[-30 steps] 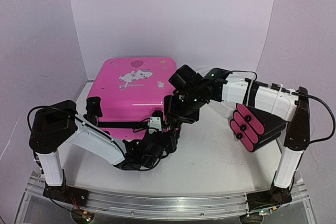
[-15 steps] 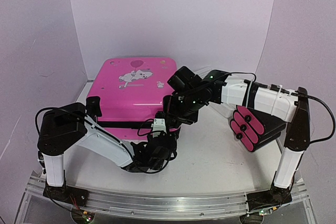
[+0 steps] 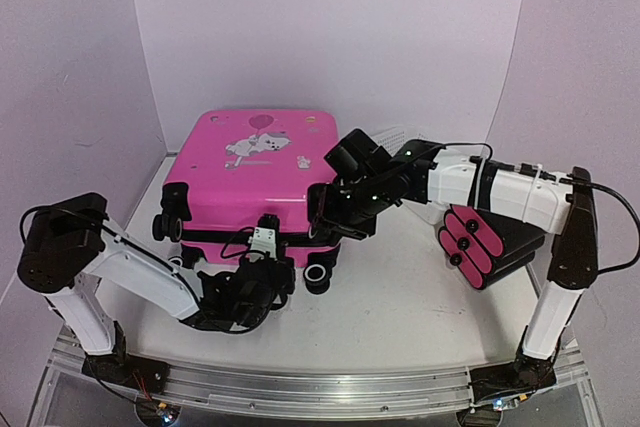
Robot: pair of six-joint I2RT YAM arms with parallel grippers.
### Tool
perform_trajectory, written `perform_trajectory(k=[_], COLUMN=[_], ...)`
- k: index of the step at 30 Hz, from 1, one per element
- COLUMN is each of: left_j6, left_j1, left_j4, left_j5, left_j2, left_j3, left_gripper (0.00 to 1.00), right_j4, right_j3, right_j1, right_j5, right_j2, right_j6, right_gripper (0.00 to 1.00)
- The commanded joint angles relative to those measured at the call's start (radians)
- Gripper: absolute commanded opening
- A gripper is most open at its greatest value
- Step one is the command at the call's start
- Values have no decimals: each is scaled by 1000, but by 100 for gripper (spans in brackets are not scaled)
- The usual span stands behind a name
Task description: Open, take out, and arrange the luggage
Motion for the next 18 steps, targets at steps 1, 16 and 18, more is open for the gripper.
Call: perform_trajectory(k=[1,16,18], left_j6=[-46,-303,-258], left_j1=[11,188,189], left_j4=[-176,-929,-958], left_j5=[-109,-148,-59], left_j2=[-154,-784,-848], left_j3=[-67,-283,-271], left_gripper=[0,0,0], right_j4=[50,49,47], right_j3=[-30,-109,-100], right_j1=[-43,-189,-221], right_j5=[39,-67,-88], right_j2=[-118,-162,-140], right_j6=[-61,-362,-424], right_gripper=[0,0,0])
